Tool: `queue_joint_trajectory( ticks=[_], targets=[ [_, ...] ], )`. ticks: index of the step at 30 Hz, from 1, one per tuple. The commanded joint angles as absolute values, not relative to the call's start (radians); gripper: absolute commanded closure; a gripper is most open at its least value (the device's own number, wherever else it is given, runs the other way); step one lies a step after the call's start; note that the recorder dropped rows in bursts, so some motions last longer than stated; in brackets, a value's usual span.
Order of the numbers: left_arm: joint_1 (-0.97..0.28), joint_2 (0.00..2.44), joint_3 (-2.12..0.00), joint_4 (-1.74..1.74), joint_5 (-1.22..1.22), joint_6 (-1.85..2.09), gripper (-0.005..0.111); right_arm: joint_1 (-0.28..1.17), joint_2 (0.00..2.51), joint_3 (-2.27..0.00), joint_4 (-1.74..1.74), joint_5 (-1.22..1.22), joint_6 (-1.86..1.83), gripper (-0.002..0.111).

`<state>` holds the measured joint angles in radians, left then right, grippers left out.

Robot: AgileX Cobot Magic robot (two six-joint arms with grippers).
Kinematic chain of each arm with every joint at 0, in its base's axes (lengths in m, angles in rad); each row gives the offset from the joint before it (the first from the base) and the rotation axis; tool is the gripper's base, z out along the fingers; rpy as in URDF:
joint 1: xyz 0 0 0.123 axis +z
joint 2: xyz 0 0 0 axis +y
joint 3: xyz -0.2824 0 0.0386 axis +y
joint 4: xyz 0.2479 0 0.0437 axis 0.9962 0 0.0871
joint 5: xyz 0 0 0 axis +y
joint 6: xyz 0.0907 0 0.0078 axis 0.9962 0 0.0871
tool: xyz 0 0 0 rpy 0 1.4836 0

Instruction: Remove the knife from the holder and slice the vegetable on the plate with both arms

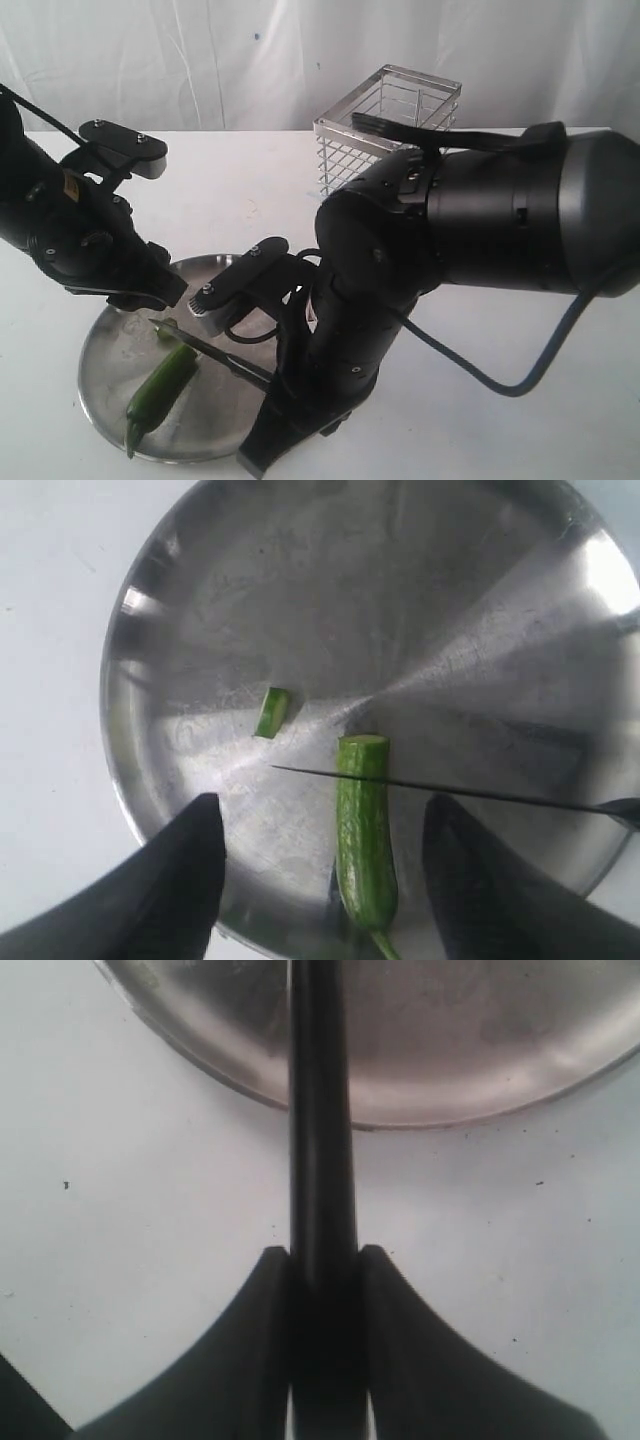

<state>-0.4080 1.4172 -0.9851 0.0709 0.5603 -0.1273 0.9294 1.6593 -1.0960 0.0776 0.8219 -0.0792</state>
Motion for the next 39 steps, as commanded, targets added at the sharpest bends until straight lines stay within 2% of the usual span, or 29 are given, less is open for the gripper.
queue_joint_trajectory(
  ticks=[1, 13, 25, 39],
  targets=[
    [-0.408, 1.407, -0.988, 0.069, 0.565, -0.139, 0.045, 0.931, 1.659, -1.090, 0.094, 0.828, -0.075, 0.108],
    [-0.408, 1.407, -0.984, 0.069, 0.547, -0.139, 0.045, 0.931, 1.668, -1.034, 0.101, 0.766, -0.075, 0.108],
    [-0.408, 1.407, -0.838, 0.069, 0.415, -0.162, 0.045, 0.931, 1.668, -1.034, 0.096, 0.702, -0.075, 0.108],
    [-0.408, 1.407, -0.838, 0.069, 0.384, -0.177, 0.045, 0.931, 1.726, -1.034, 0.105, 0.714, -0.075, 0.108]
  ],
)
